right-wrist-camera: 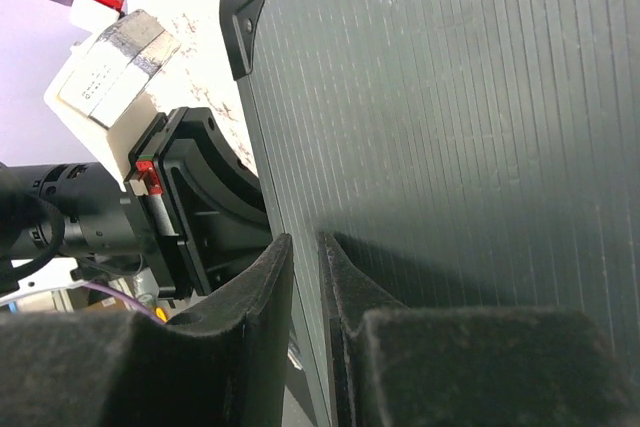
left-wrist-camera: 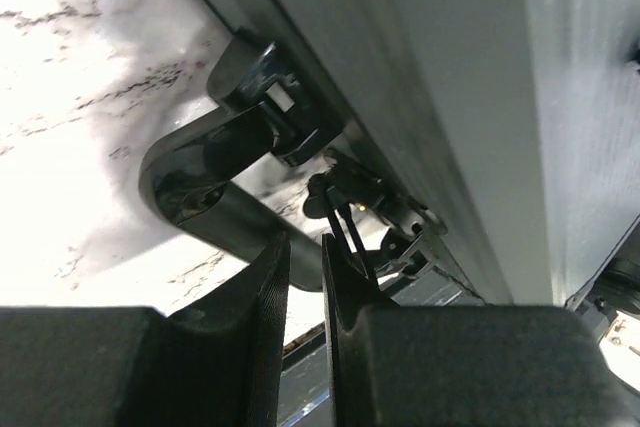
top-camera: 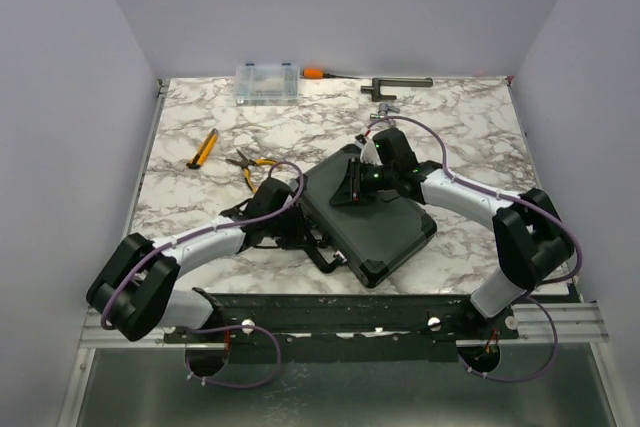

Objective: Pack up texas hold em set

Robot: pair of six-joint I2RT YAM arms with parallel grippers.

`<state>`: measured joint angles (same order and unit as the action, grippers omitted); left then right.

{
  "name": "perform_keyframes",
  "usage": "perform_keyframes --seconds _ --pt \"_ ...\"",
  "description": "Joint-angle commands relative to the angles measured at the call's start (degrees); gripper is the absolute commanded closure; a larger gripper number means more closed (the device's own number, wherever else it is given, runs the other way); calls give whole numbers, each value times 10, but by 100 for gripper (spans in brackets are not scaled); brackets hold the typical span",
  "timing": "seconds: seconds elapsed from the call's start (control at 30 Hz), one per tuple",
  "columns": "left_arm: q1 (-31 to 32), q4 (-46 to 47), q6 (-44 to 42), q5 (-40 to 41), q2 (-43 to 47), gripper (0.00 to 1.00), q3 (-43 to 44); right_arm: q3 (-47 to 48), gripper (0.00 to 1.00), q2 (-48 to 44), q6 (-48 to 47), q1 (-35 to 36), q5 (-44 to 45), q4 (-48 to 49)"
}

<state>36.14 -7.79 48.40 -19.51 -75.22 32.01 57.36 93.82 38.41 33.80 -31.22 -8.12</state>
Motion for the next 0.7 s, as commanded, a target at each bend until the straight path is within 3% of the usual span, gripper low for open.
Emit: perform_keyframes --seconds 0.0,0.67 --pt "2 17 -12 -26 -19 81 27 -41 78 67 -56 3 96 -136" --pt "19 38 7 -48 10 81 57 -50 78 83 -62 3 94 -131"
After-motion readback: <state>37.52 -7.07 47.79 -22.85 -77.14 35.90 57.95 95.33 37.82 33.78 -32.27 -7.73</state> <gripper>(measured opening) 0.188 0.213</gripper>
